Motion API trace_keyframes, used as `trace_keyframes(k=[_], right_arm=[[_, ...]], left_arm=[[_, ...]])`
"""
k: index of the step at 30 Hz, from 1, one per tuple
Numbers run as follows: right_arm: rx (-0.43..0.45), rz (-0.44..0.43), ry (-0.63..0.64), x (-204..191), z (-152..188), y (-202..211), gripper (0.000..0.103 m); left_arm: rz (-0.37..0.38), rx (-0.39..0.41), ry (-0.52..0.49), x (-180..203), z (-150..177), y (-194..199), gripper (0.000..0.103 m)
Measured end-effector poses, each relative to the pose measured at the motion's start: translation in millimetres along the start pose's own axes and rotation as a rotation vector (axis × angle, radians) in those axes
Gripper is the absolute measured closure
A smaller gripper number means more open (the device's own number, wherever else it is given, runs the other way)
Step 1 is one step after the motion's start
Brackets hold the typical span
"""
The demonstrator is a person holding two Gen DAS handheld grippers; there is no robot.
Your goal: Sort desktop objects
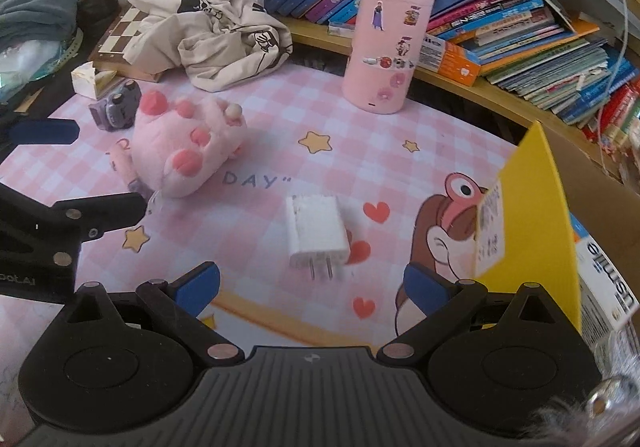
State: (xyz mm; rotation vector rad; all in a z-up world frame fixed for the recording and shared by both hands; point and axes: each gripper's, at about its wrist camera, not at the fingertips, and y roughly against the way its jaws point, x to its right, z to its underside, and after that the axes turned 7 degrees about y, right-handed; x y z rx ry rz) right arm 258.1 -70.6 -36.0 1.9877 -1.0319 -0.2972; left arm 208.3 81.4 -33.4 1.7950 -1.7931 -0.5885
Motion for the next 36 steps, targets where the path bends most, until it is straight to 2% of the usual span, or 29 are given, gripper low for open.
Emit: trace_keyframes(k=[9,14,36], right_arm=[[-0.012,0.008,-0.038,12.4,-11.2,-27.6,0.007],[-0.018,-0.004,-0.055,16.3,-13.2,-40.1,0.014],[-0.063,-0.048,-0.094,27.6,-17.2,-73.1,0.028]], left_arm=[[-0.013,0.004,-0.019,-1.6,-10.3,-31.1,0.003],[-0.032,-0.004,-0.022,-2.7,-10.5,-45.8,0.003],[0.016,-0.053,-0.019,-7.4,-13.0,-80.2,0.003]])
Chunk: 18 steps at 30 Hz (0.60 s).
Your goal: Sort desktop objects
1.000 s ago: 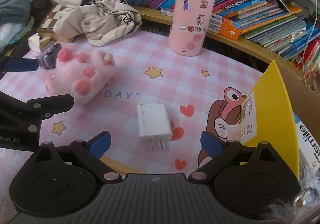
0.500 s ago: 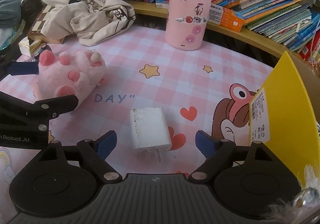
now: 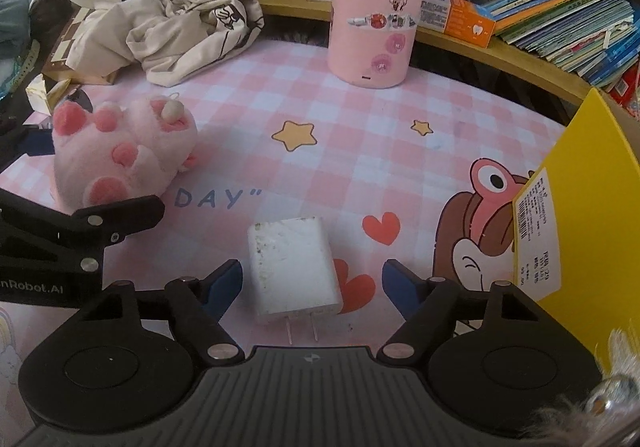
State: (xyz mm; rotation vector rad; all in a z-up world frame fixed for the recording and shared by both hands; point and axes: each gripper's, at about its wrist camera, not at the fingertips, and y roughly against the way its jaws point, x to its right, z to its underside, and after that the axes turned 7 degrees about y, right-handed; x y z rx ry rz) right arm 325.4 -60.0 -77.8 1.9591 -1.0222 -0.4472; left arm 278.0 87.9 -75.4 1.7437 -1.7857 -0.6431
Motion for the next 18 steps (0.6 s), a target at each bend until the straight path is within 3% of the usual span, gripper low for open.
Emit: trace_keyframes(k=[6,12,14,15,18], right_arm=[[-0.01,-0.01,-0.011,2.3,0.4,-4.3,0.032],[0.001,-0.029,0.008,0.1,-1.3,-3.0,0.048],[0.0,-0.045,0.028,-2.2,-2.9,-2.3,0.059],[-0.001,-0.053,0.037,-3.5,-3.7,-1.8,0.06],[-0.011,-0.057,0.051,-5.6,-4.5,-0.9,0.061]], left_arm=[[0.011,-0.017,0.005,-0.4,1.2,-7.2,0.004],[0.032,-0.042,0.036,-2.9,1.7,-14.3,0.006],[0.034,-0.057,0.031,-1.5,2.2,-16.4,0.012],[0.04,-0.059,0.023,0.2,2.4,-16.0,0.021],[0.063,-0.061,0.004,5.0,2.6,-13.4,0.027]])
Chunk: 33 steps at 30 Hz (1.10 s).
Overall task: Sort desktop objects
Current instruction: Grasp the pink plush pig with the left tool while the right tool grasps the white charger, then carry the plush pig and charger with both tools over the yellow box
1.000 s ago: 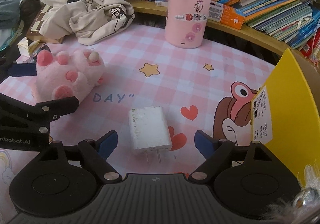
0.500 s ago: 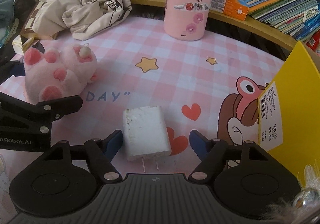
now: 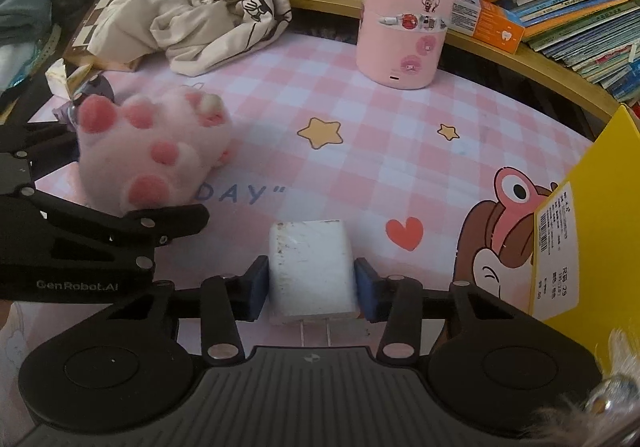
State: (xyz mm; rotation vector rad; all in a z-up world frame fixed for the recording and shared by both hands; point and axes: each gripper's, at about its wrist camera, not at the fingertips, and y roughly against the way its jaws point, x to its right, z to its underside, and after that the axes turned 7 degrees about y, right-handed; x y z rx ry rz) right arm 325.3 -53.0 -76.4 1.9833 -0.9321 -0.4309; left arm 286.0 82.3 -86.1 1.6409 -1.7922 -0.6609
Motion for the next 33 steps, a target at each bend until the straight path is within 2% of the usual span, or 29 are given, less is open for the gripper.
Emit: trace_keyframes(k=[3,11,18,33], right_arm=[[-0.007,-0.014,-0.021,1.5,1.9,2.7,0.061],[0.008,-0.043,-0.043,-4.3,15.5,31.4,0.061],[0.003,-0.053,-0.048,-12.1,33.6,53.7,0.061],[0.023,-0.031,-0.065,-25.2,67.1,94.6,0.061]], left_arm=[[0.023,-0.005,0.0,2.2,-0.9,5.1,0.031],[0.074,0.02,0.031,5.3,4.8,39.3,0.031],[0.087,0.041,0.041,8.4,15.0,71.4,0.031],[0.139,0.02,0.086,13.0,45.7,116.5,0.031]])
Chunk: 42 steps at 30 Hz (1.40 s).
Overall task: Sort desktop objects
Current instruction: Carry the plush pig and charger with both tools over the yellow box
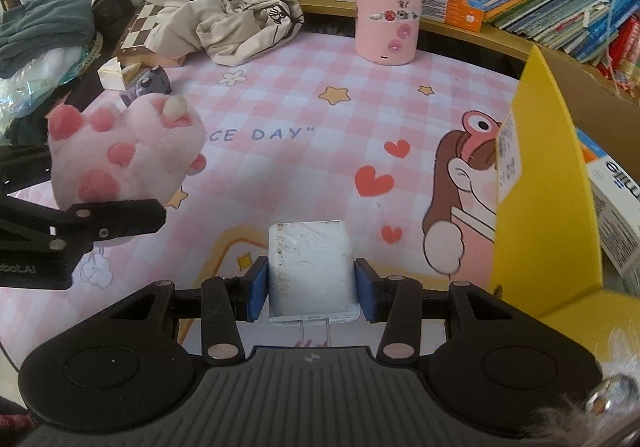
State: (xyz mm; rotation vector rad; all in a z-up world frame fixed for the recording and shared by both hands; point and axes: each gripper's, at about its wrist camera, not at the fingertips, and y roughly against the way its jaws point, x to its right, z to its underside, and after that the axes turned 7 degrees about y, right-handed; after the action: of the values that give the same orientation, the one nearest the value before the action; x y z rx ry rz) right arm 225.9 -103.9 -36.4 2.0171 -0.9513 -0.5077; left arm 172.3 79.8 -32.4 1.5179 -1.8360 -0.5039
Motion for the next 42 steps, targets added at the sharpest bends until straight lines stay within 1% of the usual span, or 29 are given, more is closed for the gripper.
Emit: trace_keyframes(k=[7,23,27,33,42], right_arm=[[-0.004,0.003,-0.004,-4.7,20.4,19.1,0.061],[-0.007,0.015,-0.071,-16.3,63.0,56.6,0.061],[-0.016,0.019,-0.088,-19.0,72.3,61.0,0.061],[-0.004,0.04,-0.102,-21.5,82.3,73.3,0.061],[0.001,0.068,-0.151,-16.6,96.6,82.7,0.061]], left_arm=[[0.03,-0.01,0.002,7.4,12.9,16.1,0.031],[0.074,-0.008,-0.021,24.2,32.7,47.8,0.031],[0.087,-0.013,-0.027,28.1,37.3,52.8,0.031],[0.104,-0.017,-0.038,33.8,42.1,57.8,0.031],[0.134,-0.032,-0.066,43.8,42.9,55.1,0.031]])
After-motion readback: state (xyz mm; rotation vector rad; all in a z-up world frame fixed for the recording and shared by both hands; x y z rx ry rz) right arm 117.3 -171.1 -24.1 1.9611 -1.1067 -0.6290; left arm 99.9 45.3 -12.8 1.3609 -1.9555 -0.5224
